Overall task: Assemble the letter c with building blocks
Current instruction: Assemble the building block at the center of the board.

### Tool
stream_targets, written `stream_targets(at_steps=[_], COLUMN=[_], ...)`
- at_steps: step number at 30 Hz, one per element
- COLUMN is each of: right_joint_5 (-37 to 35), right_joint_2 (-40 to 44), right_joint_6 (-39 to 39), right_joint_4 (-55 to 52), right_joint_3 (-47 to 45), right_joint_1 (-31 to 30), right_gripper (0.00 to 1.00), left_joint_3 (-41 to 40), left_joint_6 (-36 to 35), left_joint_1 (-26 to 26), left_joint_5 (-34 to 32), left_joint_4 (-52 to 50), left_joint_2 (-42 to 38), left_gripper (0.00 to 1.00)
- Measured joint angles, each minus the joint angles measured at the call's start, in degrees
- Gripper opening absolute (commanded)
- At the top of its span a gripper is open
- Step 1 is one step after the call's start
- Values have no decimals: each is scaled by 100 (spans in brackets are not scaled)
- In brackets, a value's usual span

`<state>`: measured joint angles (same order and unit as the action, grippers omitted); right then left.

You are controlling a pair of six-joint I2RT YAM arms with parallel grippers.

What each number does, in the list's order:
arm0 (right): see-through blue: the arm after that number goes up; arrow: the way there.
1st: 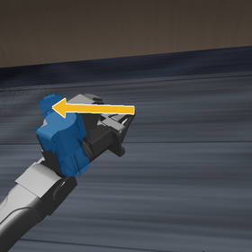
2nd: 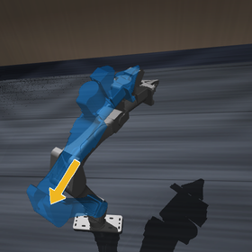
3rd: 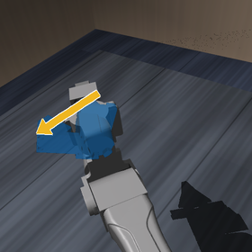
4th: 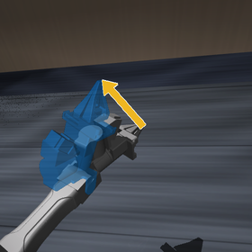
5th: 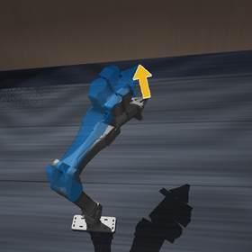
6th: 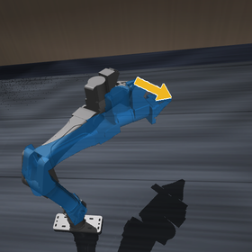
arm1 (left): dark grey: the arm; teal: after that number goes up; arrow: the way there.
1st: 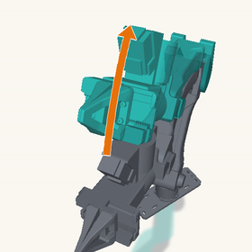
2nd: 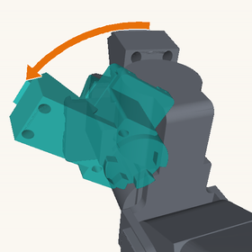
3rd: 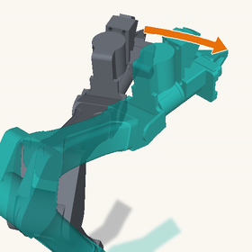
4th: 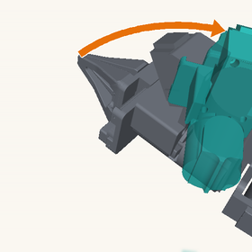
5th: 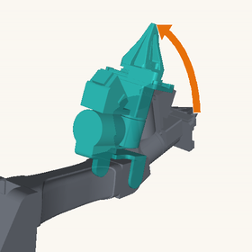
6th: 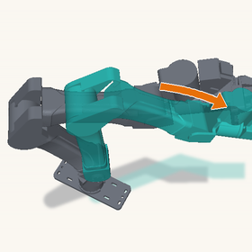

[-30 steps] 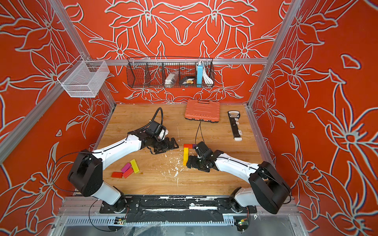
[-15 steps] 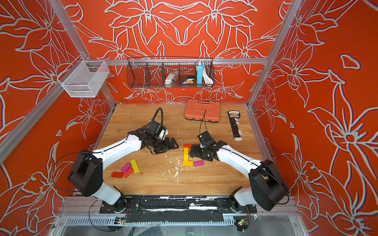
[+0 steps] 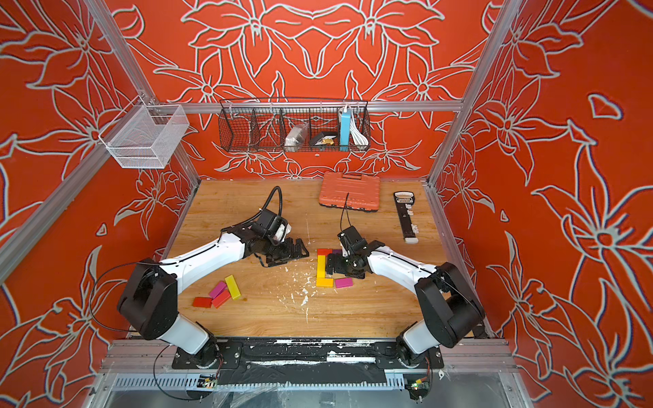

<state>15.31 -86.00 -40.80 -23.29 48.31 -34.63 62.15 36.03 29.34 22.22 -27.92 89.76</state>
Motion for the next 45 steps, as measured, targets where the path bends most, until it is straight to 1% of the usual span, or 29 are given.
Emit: stream_targets(at_steps=[38, 45], right_joint_5=[127, 118], right_joint_2=[9, 240], right_joint_6=[-92, -129], right_joint_4=[262, 192], right_joint_3=[-284, -286], right_joint_1=[0, 0], right_gripper=[92, 94], left_joint_3=[22, 85], left_joint_6=[2, 2], left_joint_1=[72, 72], left_joint_5=[-2, -2], left_joint_4=[0, 9], left_joint_2=[2, 4], left_gripper=[98, 98])
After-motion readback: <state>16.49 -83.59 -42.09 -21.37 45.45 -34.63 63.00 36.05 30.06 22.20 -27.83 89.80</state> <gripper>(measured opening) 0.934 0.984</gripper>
